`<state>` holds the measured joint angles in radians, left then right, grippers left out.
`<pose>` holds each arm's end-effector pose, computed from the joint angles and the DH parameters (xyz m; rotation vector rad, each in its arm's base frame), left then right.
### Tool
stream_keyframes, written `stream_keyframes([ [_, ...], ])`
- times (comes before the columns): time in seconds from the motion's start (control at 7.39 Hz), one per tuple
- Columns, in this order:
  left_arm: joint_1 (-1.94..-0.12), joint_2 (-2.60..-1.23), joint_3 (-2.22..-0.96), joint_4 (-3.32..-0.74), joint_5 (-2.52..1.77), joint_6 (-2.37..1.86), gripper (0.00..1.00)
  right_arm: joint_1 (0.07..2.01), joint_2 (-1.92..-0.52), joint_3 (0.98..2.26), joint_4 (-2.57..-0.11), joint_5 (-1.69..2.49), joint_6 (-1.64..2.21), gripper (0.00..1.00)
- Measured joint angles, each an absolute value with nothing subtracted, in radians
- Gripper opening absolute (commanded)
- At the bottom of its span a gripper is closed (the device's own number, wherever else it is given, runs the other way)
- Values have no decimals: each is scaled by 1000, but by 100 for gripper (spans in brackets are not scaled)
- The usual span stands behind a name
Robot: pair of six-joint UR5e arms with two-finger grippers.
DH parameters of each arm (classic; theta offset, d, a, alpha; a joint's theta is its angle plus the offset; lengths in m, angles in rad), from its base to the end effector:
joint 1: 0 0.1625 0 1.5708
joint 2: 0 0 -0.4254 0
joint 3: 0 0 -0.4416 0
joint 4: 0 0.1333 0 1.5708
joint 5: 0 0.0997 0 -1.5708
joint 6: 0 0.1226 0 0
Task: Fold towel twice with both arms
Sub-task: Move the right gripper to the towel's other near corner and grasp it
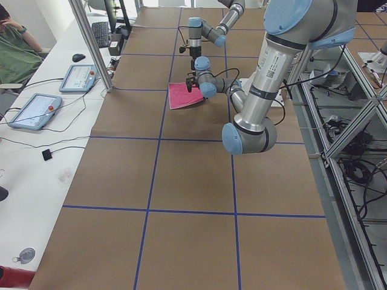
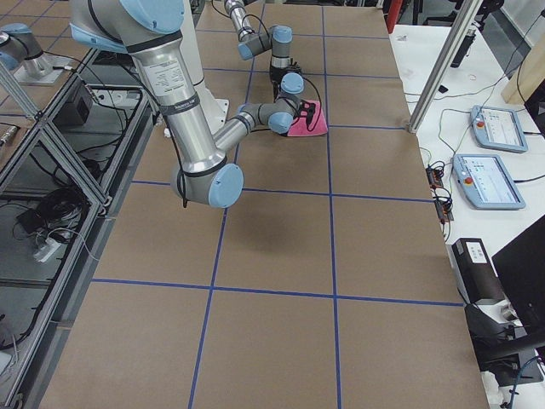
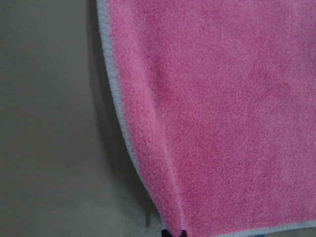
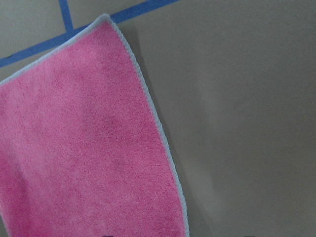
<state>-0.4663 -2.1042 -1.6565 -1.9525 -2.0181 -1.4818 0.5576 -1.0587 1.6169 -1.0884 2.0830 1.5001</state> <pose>0.6095 -0.3967 0.2483 -0.1236 1.0562 -0.1173 -0.5770 -0.4461 0.2675 -0.1275 -1.1085 0.1691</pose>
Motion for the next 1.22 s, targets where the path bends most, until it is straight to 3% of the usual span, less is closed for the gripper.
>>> stream_keyframes([
  [0.54,-466,-2101,-1657,-1953,-2020,-1482,0,509,-1056,1605,-1083,2039,1498,63],
  [0.68,-466,-2101,-1657,-1954,-2021,-1481,0,500,-1057,1604,-1082,2031,1495,54],
  [0.95,-466,-2103,-1658,-1954,-2022,-1482,0,489,-1061,1603,-1081,2027,1490,7],
  [1.08,-467,-2104,-1661,-1954,-2023,-1482,0,487,-1062,1603,-1080,2026,1489,0],
  [1.22,-467,-2103,-1664,-1953,-2023,-1482,0,487,-1063,1603,-1079,2025,1487,0],
])
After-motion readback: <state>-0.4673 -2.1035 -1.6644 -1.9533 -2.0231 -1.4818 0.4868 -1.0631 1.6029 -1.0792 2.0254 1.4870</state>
